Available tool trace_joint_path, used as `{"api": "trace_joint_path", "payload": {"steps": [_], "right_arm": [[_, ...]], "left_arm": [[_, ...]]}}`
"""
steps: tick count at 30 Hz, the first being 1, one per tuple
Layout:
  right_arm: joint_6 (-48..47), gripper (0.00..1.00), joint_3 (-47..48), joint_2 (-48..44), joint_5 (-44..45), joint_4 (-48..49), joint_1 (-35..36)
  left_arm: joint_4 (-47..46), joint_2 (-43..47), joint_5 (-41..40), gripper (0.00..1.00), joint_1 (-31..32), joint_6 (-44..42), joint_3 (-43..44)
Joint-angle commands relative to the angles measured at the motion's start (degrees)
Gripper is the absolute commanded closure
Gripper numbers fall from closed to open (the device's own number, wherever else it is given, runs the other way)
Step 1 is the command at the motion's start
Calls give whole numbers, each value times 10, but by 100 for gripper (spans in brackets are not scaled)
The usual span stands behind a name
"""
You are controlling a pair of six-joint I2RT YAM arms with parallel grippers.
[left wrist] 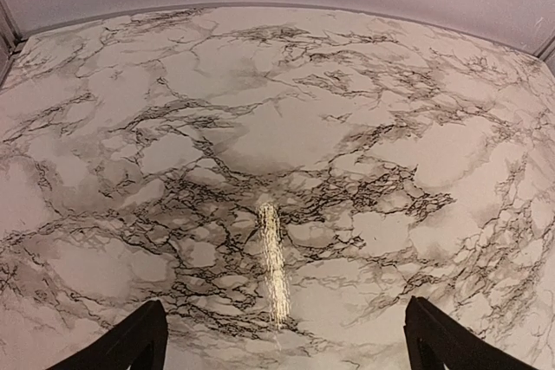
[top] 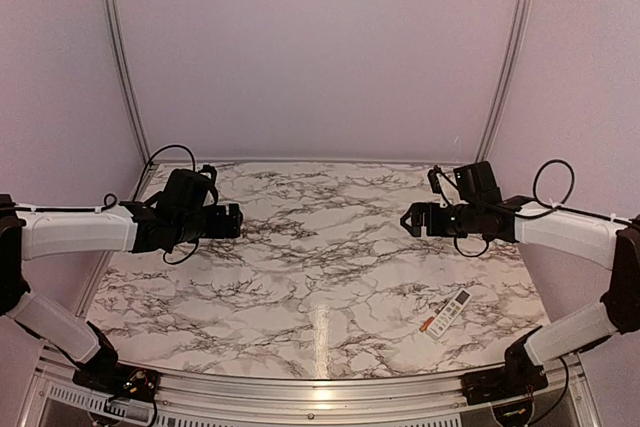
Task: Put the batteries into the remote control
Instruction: Move the remote control to the center of the board.
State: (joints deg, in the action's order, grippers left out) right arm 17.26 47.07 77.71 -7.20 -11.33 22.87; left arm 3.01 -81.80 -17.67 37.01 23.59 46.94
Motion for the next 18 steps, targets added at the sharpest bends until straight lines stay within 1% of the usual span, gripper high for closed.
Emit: {"api": "trace_joint_path", "payload": {"steps": [1,7,13,16,18], "right_arm": [[53,1,23,-67,27,-121,7],[133,6,15,-130,33,-274,8],[194,10,33,-177,64,-416,9],[224,12,31,-195,69,-460,10],[243,13,29,-197,69,-481,9]], "left_arm": [[4,-8,-15,1,10,10,22],[-7,-2,-42,1,29,31,21],[-21,9,-62,1,41,48,8],[-24,13,-61,1,44,54,-2],[-45,17,-64,1,45,57,-9]]}}
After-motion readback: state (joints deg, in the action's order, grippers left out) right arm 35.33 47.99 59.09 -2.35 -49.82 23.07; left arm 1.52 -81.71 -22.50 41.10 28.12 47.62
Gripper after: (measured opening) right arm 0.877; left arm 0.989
